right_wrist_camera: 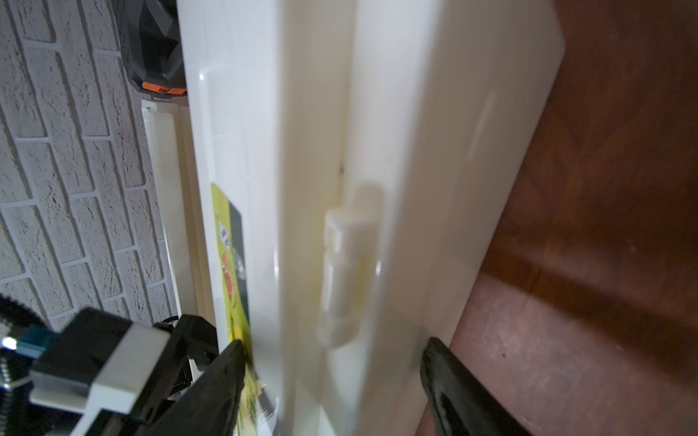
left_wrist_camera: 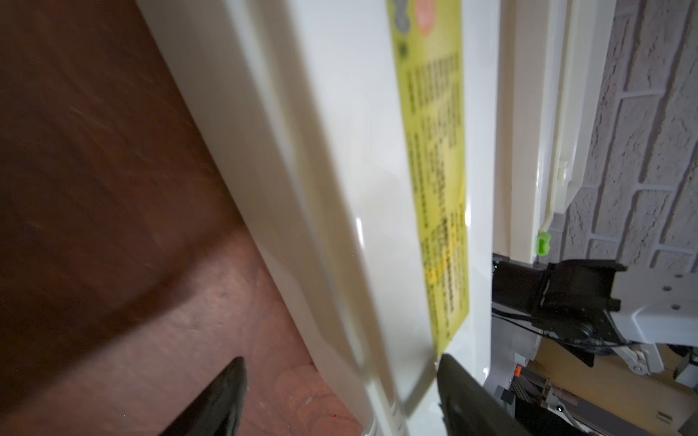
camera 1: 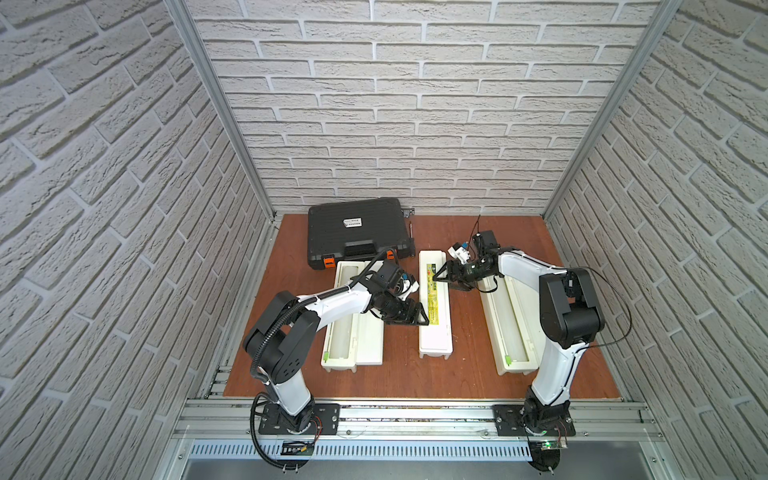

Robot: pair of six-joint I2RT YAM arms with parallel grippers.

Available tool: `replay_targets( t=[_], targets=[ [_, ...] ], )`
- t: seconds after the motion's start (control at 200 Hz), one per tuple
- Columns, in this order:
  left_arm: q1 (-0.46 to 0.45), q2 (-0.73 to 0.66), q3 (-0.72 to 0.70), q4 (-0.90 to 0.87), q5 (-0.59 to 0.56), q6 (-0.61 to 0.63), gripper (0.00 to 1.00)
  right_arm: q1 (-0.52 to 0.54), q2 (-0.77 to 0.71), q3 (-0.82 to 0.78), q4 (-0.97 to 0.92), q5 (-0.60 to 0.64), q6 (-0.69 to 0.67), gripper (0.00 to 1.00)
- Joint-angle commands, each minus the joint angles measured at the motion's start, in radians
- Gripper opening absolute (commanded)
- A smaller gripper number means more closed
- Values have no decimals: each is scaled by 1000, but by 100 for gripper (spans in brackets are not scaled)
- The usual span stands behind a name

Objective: Put plastic wrap rolls into dispensers
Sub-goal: Close the lid on the plastic wrap cutting box.

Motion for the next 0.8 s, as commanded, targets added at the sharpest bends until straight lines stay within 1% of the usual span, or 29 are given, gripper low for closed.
replay_targets(
  t=[0.0, 0.175, 0.27, 0.365, 0.455, 0.5, 0.59, 0.63, 0.695, 0.75, 0.795],
  targets=[
    [67, 50, 108, 3, -42, 11, 80, -9, 66, -24, 10, 33, -17, 71],
    [155, 216, 291, 111, -41, -56, 80, -12, 111, -10, -46, 8, -57, 68],
    [184, 322, 380, 133, -3, -106, 78, -14, 122, -2, -60, 8, -59, 66],
    [185, 397, 441, 140, -3, -113, 77, -14, 129, 1, -55, 1, -49, 63],
    [175, 473, 511, 93, 24, -106, 74, -15, 132, 6, -60, -3, -46, 60],
    [166, 489, 523, 71, 17, -90, 74, -14, 129, 8, -58, -3, -44, 58],
    [156, 496, 502, 68, 15, -75, 72, -20, 123, 19, -44, -11, -37, 56],
    [156, 494, 485, 70, 16, -78, 71, -24, 118, 24, -22, -11, -20, 59],
    [156, 483, 460, 77, 15, -78, 69, -28, 112, 36, 21, -3, 13, 70],
    [155, 471, 438, 83, 16, -77, 69, -29, 114, 55, 44, 2, 32, 74],
    [153, 456, 421, 88, 17, -77, 69, -30, 129, 84, 50, 2, 41, 76]
  ],
)
